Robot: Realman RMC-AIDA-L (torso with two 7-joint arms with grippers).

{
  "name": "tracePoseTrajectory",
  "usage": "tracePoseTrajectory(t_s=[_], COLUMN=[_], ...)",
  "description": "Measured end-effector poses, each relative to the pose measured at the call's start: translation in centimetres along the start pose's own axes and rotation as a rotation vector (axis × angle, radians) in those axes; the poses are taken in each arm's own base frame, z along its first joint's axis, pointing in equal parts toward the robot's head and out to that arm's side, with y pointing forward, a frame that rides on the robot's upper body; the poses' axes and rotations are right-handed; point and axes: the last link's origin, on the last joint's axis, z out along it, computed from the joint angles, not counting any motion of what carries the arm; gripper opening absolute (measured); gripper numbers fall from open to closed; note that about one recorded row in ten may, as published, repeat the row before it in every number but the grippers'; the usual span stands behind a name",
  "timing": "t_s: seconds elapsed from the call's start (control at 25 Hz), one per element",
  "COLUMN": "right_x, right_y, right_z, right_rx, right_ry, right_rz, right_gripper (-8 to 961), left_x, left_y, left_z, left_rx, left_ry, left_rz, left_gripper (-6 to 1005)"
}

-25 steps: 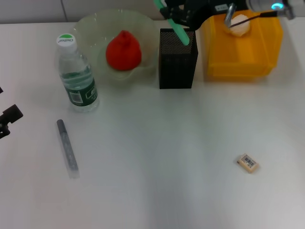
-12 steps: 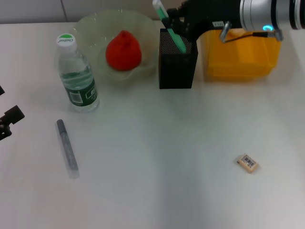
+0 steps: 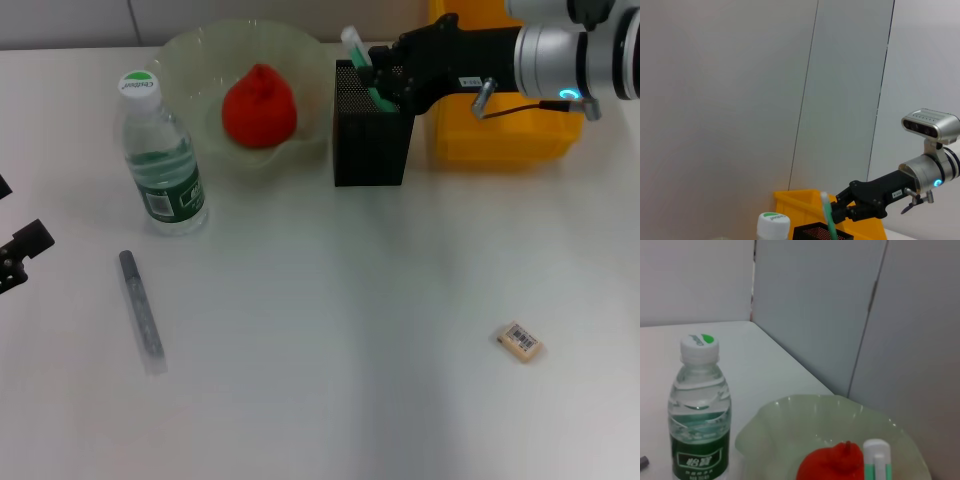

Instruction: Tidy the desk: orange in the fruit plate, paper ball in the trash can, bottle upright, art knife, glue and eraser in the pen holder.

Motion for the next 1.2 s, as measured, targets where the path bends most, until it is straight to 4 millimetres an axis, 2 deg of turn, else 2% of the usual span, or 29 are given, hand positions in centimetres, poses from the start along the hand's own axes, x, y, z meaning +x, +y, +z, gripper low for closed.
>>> tracePoseTrajectory(t_s=[0.32, 0.36, 0.44, 0.48, 0.52, 0.68, 0.88, 1.04, 1.12, 1.16, 1.2], right_x=[-0.3, -0.9, -1.4, -2.5, -2.5, -5.2, -7.2, -7.3, -6.6, -5.4, -5.4], right_y=[-0.3, -0.3, -0.2, 0.0, 0.0, 0.9, 3.1, 4.3, 4.6, 4.9, 4.9], right_z=[-1.4, -2.4, -3.0, -4.4, -4.4, -7.2, -9.5, -10.2, -10.2, -9.8, -9.8], right_rx=[0.018, 0.017, 0.011, 0.000, 0.000, 0.001, -0.028, -0.072, -0.087, -0.096, -0.096], right_ry=[-0.017, -0.025, -0.021, 0.013, 0.013, 0.184, 0.419, 0.584, 0.672, 0.767, 0.767], right_rz=[0.029, 0.039, 0.046, 0.050, 0.050, 0.020, 0.041, 0.127, 0.179, 0.231, 0.231], right_gripper=[351, 372, 413, 434, 472, 626, 662, 671, 670, 669, 669], left_x=[0.0, 0.0, 0.0, 0.0, 0.0, 0.1, 0.3, 0.6, 0.7, 0.8, 0.8], left_y=[0.0, 0.0, 0.0, 0.0, 0.0, 0.0, -0.1, -0.4, -0.6, -0.6, -0.7], left_z=[0.1, 0.1, 0.0, 0.0, 0.0, 0.1, 0.0, -0.2, -0.1, 0.0, 0.0], left_rx=[0.000, 0.000, -0.001, -0.002, -0.002, -0.014, -0.019, -0.021, -0.028, -0.033, -0.039], left_ry=[0.002, 0.002, 0.001, 0.001, 0.001, -0.004, -0.013, -0.020, -0.025, -0.030, -0.038], left_rz=[0.000, 0.000, 0.001, 0.001, 0.001, 0.004, 0.016, 0.035, 0.046, 0.049, 0.052], left_gripper=[813, 813, 813, 813, 813, 813, 813, 813, 813, 813, 813])
